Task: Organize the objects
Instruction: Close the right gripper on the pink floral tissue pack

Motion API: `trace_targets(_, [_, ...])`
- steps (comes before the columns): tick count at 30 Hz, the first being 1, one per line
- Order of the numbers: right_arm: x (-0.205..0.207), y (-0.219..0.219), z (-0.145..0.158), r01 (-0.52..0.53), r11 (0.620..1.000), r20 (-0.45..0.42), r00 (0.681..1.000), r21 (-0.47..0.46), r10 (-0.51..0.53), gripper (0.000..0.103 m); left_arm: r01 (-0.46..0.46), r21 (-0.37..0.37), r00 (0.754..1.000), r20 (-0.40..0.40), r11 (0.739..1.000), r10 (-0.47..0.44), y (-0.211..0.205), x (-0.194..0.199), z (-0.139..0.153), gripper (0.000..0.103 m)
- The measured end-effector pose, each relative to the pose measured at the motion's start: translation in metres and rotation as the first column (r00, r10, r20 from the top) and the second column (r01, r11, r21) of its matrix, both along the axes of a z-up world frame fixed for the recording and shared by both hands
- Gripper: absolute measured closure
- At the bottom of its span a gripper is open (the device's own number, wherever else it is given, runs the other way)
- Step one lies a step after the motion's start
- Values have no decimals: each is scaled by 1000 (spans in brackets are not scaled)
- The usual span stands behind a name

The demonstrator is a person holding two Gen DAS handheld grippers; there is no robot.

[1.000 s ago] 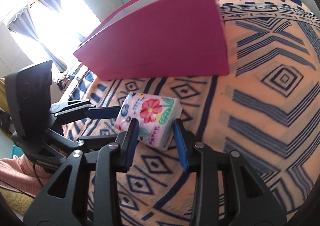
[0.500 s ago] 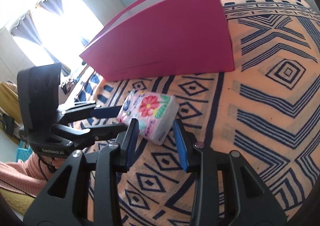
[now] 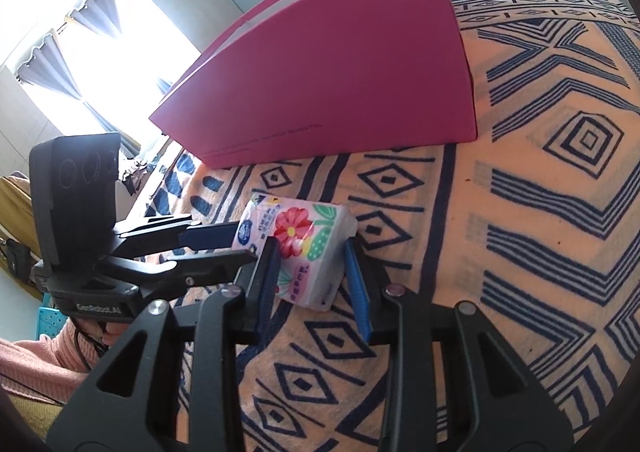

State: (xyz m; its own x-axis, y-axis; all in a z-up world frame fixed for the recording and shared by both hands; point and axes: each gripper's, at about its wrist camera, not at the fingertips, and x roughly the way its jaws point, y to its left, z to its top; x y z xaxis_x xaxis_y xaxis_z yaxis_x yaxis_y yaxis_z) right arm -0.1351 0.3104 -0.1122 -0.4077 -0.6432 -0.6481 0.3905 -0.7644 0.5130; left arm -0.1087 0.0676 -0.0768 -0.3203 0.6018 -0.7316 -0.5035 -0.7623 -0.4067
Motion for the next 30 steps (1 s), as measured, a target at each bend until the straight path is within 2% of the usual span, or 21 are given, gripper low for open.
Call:
trace_targets(8, [13, -9, 2, -75, 997, 1, 997, 27, 75, 67, 23, 6, 999, 22, 1000, -23, -10, 21, 0, 60])
trace_targets(15, [11, -6, 5, -41, 999, -18, 999, 8, 41, 66, -40, 37, 998, 40, 999, 38, -17, 13, 0, 62])
trace_targets(20, [10, -8, -2, -46, 999, 4, 999, 8, 46, 66, -43, 32, 998, 43, 999, 42, -14, 14, -4, 65])
trace_targets(30, [12, -5, -1, -38, 999, -6, 999, 6, 38, 66, -53, 17, 998, 14, 998, 53, -11, 17, -1, 66])
